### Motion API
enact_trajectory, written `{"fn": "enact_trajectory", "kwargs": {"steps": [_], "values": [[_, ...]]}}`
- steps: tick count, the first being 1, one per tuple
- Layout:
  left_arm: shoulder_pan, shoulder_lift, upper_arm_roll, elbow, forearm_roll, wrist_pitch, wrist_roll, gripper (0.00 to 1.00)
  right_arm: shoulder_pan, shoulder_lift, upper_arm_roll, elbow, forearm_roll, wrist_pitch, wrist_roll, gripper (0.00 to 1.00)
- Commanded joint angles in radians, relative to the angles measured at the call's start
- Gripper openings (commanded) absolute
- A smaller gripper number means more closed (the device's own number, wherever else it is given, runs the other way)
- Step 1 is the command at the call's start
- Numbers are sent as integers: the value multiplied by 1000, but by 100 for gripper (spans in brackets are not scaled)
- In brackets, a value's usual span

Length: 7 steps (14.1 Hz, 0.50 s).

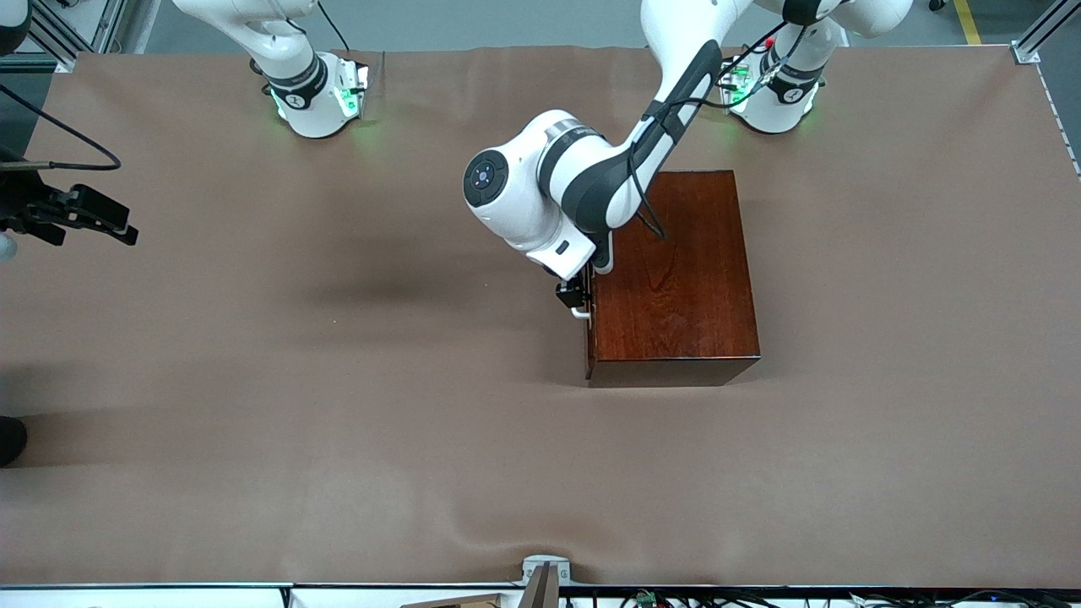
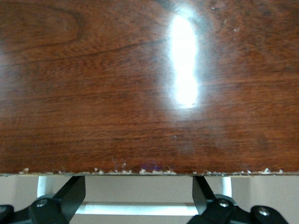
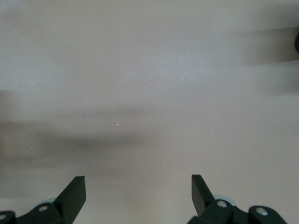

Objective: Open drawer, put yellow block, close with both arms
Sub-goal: 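Push the drawer shut into the box with the left gripper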

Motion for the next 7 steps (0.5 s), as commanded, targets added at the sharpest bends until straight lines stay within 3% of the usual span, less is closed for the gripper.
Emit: {"fn": "enact_trajectory", "kwargs": {"steps": [1,5,7], "values": [[9,-26,-1,0,66,-27,23,100,-21,-20,15,-11,8,2,-14,100],[3,-48,-10,23,10,40,17,100,-21,-20,15,-11,8,2,-14,100],[10,-105,-7,23,-6,66,20,100,-21,-20,15,-11,8,2,-14,100]]}}
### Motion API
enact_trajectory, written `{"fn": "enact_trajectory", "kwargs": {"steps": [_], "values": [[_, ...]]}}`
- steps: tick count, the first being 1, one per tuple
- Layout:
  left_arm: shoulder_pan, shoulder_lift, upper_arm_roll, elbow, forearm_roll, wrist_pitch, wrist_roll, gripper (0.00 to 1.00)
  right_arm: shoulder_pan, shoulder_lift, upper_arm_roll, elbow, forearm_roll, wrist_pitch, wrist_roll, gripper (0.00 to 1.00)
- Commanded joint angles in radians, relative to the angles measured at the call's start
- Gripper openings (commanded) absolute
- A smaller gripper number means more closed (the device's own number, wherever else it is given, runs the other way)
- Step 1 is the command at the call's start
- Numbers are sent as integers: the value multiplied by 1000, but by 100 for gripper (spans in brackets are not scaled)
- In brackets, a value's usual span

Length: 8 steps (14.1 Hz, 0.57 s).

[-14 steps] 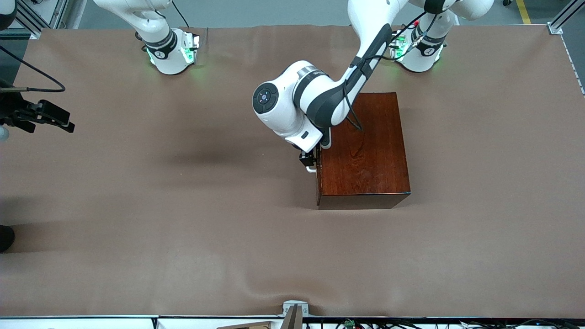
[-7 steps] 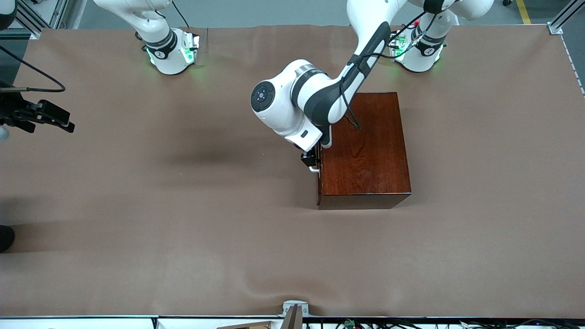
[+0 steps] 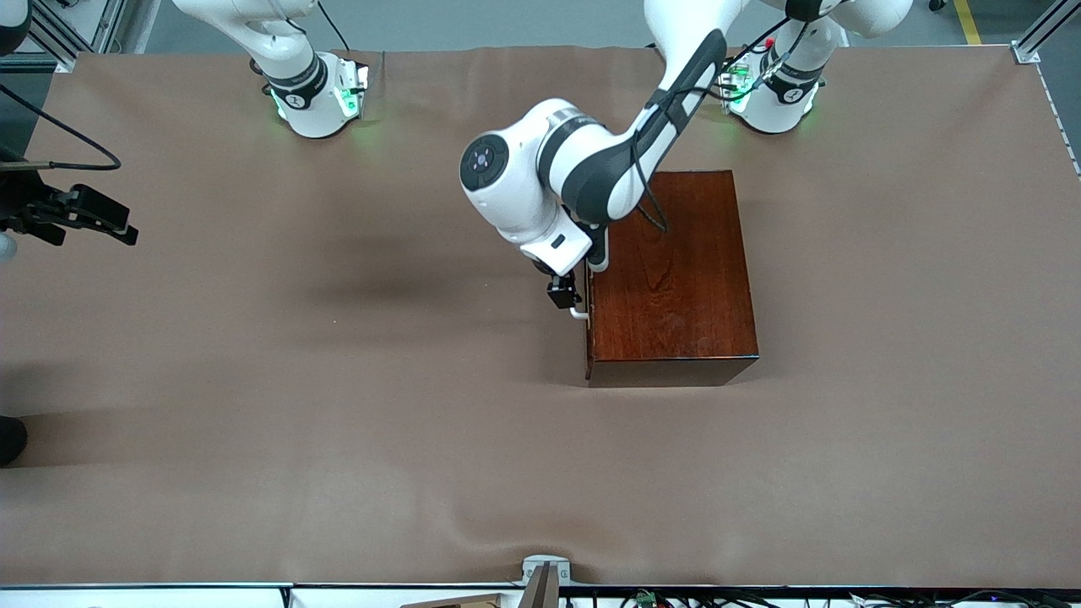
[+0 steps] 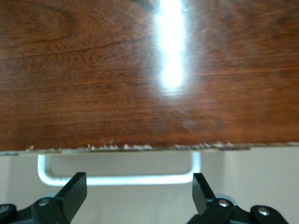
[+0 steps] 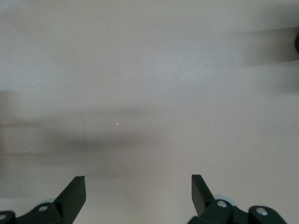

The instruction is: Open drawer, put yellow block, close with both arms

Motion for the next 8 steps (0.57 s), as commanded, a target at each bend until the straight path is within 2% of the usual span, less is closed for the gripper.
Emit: {"fn": "enact_trajectory", "kwargs": {"steps": [1,8], "values": [[19,-95,0,-3,-13,9,21,100,-21,-20,15,-12,8,2,-15,100],[250,-230,4,-16,-72,9,226,100,-21,-20,15,-10,8,4,-15,100]]}}
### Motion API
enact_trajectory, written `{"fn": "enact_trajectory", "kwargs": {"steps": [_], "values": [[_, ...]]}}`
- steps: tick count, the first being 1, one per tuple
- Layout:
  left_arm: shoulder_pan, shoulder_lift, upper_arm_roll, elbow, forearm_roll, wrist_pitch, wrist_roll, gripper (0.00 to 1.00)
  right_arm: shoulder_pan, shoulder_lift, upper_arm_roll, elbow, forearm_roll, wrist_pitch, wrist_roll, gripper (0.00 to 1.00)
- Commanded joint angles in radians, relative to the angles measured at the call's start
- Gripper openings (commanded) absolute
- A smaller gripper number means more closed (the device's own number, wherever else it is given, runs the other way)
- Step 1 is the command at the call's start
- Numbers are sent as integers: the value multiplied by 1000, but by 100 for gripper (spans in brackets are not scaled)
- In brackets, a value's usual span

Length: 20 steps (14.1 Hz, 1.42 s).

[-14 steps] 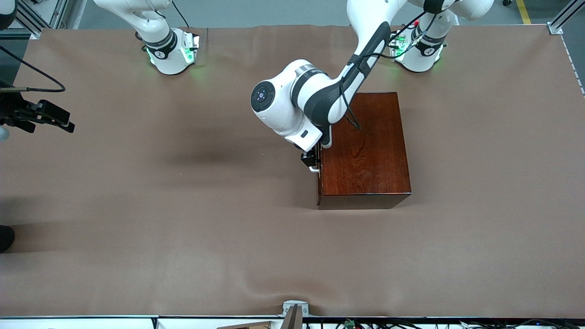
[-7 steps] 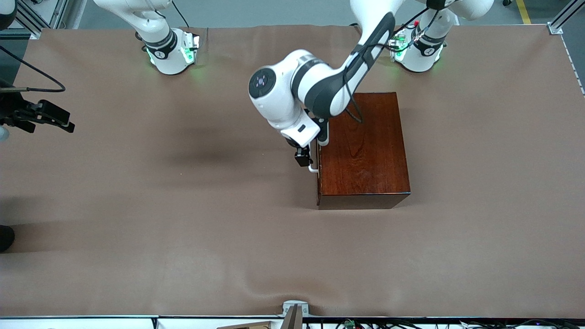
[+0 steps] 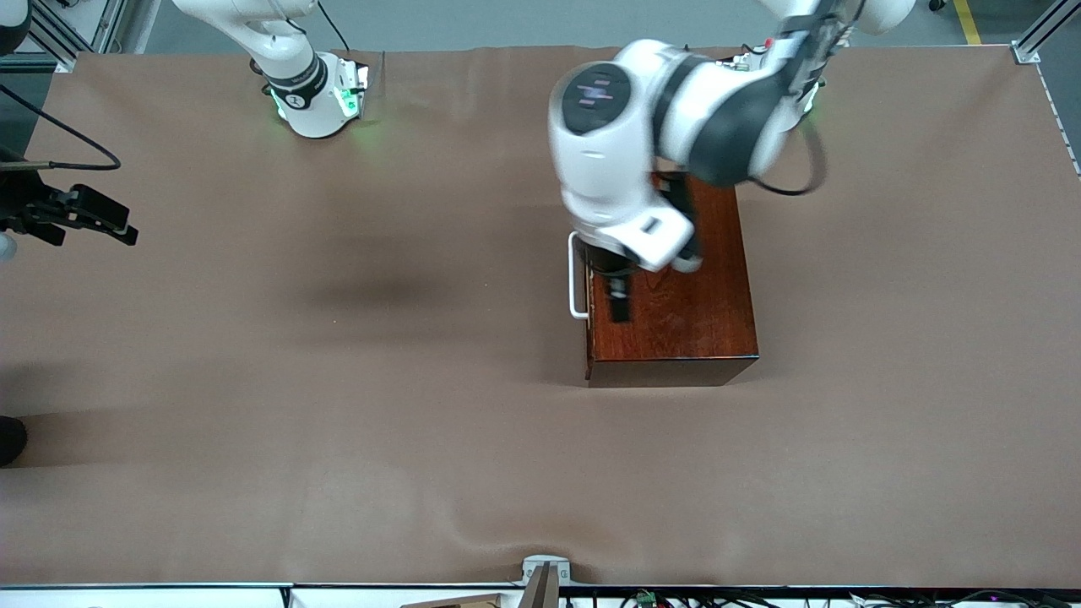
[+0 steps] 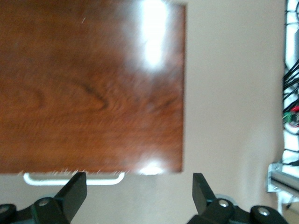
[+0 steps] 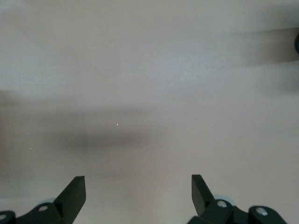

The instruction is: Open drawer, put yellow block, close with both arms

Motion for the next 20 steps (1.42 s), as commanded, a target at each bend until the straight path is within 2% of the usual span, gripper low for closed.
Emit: {"fn": "enact_trajectory", "kwargs": {"steps": [1,6,13,20], "values": [[102,-53,-7,-34,-35,2,103,100,-21,-20,15,-10,7,3,-14,100],[312,-109,-9,-49,-76,-24,360,100,-21,-20,15,-9,7,3,-13,100],[499,-178,-9,-84,-130,-87,603,100,-20,-20,15,-9,7,3,-14,100],[579,-376,-7,-313,-151,-87,868,100,-20,-20,15,-9,7,3,-14,100]]}}
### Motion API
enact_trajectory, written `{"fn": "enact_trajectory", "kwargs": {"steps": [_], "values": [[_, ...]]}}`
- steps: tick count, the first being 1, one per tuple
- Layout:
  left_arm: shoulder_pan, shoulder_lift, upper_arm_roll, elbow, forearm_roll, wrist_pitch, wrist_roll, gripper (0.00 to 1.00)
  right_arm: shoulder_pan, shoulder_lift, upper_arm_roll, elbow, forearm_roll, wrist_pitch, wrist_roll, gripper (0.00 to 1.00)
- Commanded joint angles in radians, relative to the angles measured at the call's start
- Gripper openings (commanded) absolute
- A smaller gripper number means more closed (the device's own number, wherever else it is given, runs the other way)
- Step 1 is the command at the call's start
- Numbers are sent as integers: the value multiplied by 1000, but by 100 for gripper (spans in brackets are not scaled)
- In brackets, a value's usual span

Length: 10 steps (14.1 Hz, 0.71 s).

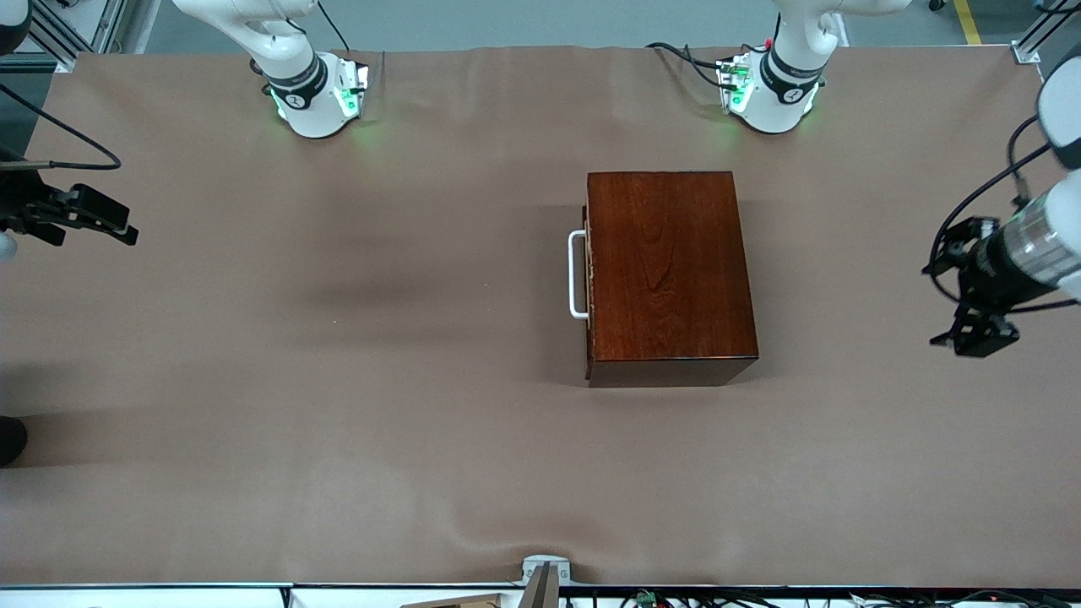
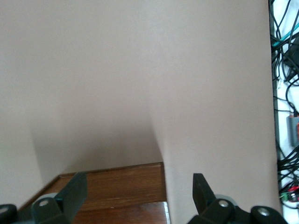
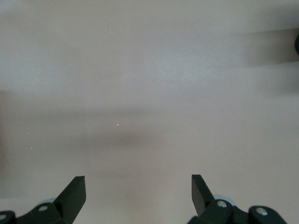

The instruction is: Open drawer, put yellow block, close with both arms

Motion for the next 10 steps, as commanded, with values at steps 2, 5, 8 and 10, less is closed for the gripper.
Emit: {"fn": "enact_trajectory", "kwargs": {"steps": [2,5,8,10], "values": [[38,-131,-17,-149,-21,9,164,100,-20,-20,14,-9,7,2,-13,100],[60,-182,-35,-198,-19,9,310,100,-20,-20,14,-9,7,2,-13,100],[87,-231,-66,-250,-21,9,468,100,-20,-20,14,-9,7,2,-13,100],[89,-234,-84,-259,-19,9,527,100,-20,-20,14,-9,7,2,-13,100]]}}
